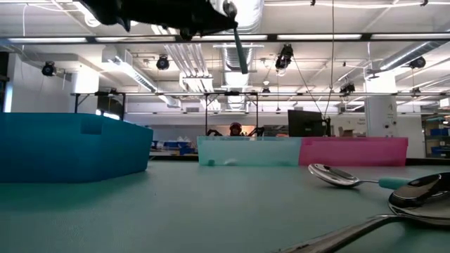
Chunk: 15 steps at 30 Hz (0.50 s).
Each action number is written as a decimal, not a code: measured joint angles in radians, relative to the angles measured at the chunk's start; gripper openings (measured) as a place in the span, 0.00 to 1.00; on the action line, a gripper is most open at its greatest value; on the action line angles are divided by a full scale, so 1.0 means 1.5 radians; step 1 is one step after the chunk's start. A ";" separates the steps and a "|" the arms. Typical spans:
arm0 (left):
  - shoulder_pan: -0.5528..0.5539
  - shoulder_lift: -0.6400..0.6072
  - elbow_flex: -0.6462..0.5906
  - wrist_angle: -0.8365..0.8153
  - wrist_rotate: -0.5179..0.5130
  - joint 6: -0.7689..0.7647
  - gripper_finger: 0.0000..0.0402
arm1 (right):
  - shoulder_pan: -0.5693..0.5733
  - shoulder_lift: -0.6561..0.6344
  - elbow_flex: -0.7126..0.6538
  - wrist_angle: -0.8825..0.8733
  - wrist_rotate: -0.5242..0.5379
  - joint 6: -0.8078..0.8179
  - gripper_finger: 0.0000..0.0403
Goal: Sort silverware by color (type)
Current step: Put the right blue spoon into the light blue bin
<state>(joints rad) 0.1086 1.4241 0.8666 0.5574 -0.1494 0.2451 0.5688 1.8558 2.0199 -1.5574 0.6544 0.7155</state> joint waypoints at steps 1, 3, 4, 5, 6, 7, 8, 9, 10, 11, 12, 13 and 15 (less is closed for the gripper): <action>0.020 0.003 0.000 0.001 0.012 -0.002 0.00 | 0.000 0.000 -0.005 0.000 0.000 0.004 0.44; 0.053 0.008 0.000 0.000 0.022 -0.002 0.00 | 0.000 0.002 -0.015 0.000 0.000 0.016 0.44; 0.068 0.013 0.000 0.000 0.023 0.000 0.00 | -0.001 0.002 -0.022 0.000 0.000 0.021 0.44; 0.080 0.019 0.000 -0.001 0.024 0.003 0.00 | -0.001 0.002 -0.029 0.000 0.000 0.027 0.44; 0.092 0.026 -0.001 -0.003 0.024 0.003 0.00 | -0.002 0.002 -0.036 0.000 0.000 0.033 0.44; 0.104 0.032 -0.001 -0.004 0.025 0.003 0.00 | -0.003 0.002 -0.044 0.000 0.000 0.038 0.44; 0.114 0.040 -0.002 -0.005 0.026 0.004 0.00 | -0.005 0.002 -0.052 0.001 0.000 0.044 0.44; 0.123 0.049 -0.002 -0.005 0.026 0.004 0.00 | -0.006 0.002 -0.062 0.001 0.000 0.052 0.44; 0.131 0.058 -0.002 -0.005 0.026 0.004 0.00 | -0.008 0.002 -0.072 0.001 0.000 0.059 0.44; 0.139 0.068 -0.002 -0.006 0.026 0.004 0.00 | -0.010 0.003 -0.081 0.001 0.000 0.068 0.44; 0.146 0.078 -0.002 -0.005 0.026 0.005 0.00 | -0.012 0.003 -0.091 0.002 -0.001 0.074 0.44; 0.152 0.089 -0.002 -0.005 0.026 0.005 0.00 | -0.014 0.003 -0.101 0.002 -0.001 0.082 0.44; 0.164 0.109 -0.002 -0.005 0.026 0.004 0.00 | -0.019 0.003 -0.125 0.007 -0.001 0.099 0.44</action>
<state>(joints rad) 0.3540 1.5876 0.8635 0.5498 -0.1100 0.2504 0.5409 1.8599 1.8327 -1.5465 0.6530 0.8642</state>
